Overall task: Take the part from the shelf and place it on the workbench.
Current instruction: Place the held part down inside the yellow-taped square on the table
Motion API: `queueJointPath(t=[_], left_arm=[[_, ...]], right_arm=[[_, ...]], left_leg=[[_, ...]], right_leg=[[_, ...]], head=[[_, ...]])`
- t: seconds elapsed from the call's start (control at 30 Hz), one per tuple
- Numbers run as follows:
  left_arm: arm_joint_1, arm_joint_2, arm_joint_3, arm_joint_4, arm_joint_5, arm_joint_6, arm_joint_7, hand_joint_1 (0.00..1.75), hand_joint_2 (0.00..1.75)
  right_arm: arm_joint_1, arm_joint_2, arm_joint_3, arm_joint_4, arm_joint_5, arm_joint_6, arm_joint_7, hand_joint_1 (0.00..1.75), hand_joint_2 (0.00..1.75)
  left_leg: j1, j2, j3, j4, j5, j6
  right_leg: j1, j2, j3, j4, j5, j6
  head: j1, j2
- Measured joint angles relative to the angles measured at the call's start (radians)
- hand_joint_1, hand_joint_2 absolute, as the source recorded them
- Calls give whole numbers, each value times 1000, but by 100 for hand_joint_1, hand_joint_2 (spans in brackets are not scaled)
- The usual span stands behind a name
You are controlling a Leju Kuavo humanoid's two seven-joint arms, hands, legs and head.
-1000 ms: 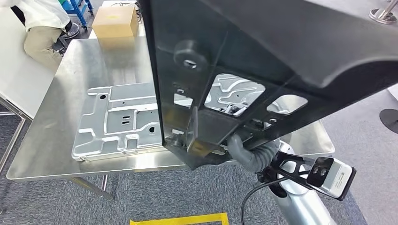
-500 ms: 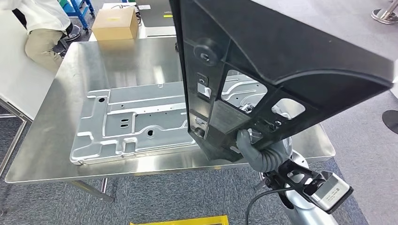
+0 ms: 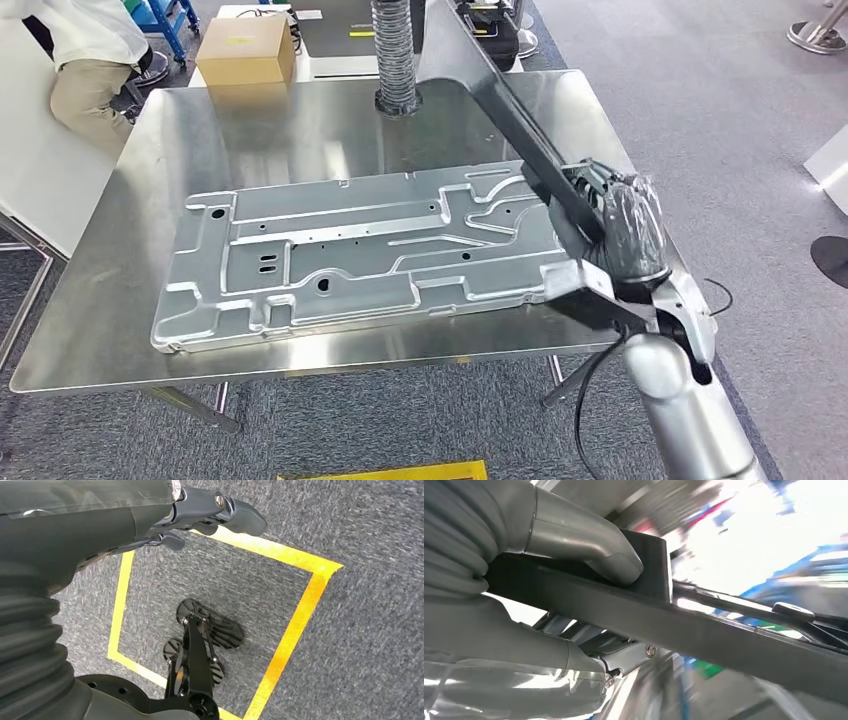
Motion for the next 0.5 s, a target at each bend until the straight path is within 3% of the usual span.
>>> queueJointPath(t=[0.07, 0.17, 0.2, 0.23, 0.27, 0.33, 0.37, 0.4, 0.5], left_arm=[[-4, -1, 1, 0, -2, -4, 1, 0, 175], [-8, -2, 4, 0, -6, -9, 3, 0, 175], [-9, -2, 5, 0, -7, -10, 3, 0, 175], [-9, -2, 6, 0, -8, -11, 4, 0, 175], [-9, -2, 6, 0, -8, -12, 4, 0, 175], [-9, -3, 7, 0, -12, -14, 4, 0, 175], [-9, -3, 7, 0, -15, -16, 4, 0, 175], [-10, -3, 7, 0, -19, -17, 3, 0, 175], [-11, -1, 7, 0, -29, -26, -1, 0, 175]], right_arm=[[-89, 4, 8, 107, 164, -28, 78, 175, 175], [-217, 22, 42, 270, 316, -43, 158, 175, 175], [-248, 30, 55, 318, 344, -44, 175, 175, 175], [-273, 37, 68, 359, 362, -45, 186, 175, 175], [-293, 44, 79, 393, 376, -46, 192, 175, 175], [-334, 54, 101, 446, 409, -47, 198, 175, 175], [-359, 61, 116, 477, 431, -48, 199, 175, 175], [-385, 71, 133, 508, 451, -48, 198, 175, 175], [-445, 109, 189, 608, 481, -39, 183, 175, 175]], left_leg=[[3, 2, 1, -7, 8, 12], [2, 2, -1, -7, 11, 18], [2, 2, -1, -7, 11, 18], [2, 1, -1, -6, 11, 17], [2, -1, 1, -5, 10, 17], [2, -6, 3, -3, 6, 12], [0, -7, 2, -1, 4, 8], [-1, -8, -1, 0, 4, 3], [-2, -5, -5, -2, 3, -15]], right_leg=[[-3, -2, -19, 42, -27, 11], [-7, -5, -110, 232, -112, 22], [-9, -5, -135, 280, -122, 24], [-10, -5, -142, 290, -112, 24], [-11, -6, -130, 257, -83, 23], [-10, -6, -70, 121, -9, 16], [-8, -6, -46, 60, 13, 11], [-5, -5, -32, 24, 22, 6], [-2, -3, -30, 4, 21, -11]], head=[[3, 0], [7, 0], [7, 0], [8, 0], [8, 0], [8, 0], [8, 0], [7, 0], [6, 0]])
